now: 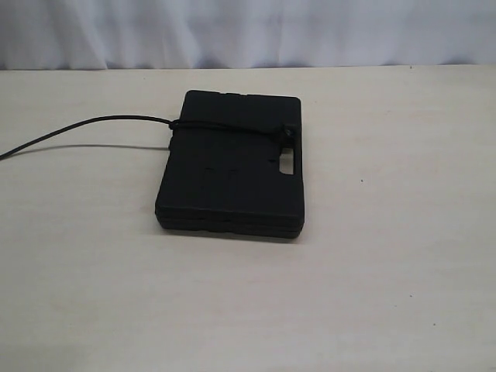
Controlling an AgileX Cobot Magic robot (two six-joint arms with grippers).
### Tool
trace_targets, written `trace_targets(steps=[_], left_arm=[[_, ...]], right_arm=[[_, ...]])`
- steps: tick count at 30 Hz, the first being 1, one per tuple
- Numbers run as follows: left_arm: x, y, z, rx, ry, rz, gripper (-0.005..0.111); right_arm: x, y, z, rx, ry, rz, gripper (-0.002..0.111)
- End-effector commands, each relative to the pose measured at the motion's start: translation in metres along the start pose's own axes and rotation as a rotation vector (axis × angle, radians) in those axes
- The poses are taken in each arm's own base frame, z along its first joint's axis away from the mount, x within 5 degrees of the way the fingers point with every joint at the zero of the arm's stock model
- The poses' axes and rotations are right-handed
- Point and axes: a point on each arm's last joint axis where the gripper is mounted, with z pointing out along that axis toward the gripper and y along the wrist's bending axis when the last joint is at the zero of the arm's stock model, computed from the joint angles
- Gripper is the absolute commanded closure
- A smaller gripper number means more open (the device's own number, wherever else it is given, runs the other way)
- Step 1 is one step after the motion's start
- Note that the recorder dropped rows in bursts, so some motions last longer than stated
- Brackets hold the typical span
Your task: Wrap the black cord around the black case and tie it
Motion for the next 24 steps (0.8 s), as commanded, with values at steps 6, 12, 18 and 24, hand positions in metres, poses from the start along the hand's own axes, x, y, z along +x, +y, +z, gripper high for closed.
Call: trace_targets(steps=[6, 12, 18, 24], left_arm=[[-0.001, 0.004, 0.000, -0.050, -0.016, -0.277, 0.107], [0.000, 0.003, 0.000, -0.031, -0.024, -1.048, 0.107], [0.000, 0.003, 0.000, -0.032, -0.024, -1.126, 0.107], [0.001, 0.004, 0.000, -0.059, -0.008, -1.135, 0.107]], right_arm=[[0.013, 0.001, -0.001, -0.013, 0.138, -0.008, 0.104], [0.019, 0.001, -0.002, -0.017, 0.206, -0.008, 0.104], [0.023, -0.005, -0.004, 0.063, 0.255, -0.113, 0.104], [0.025, -0.012, -0.005, 0.192, 0.282, -0.122, 0.104]])
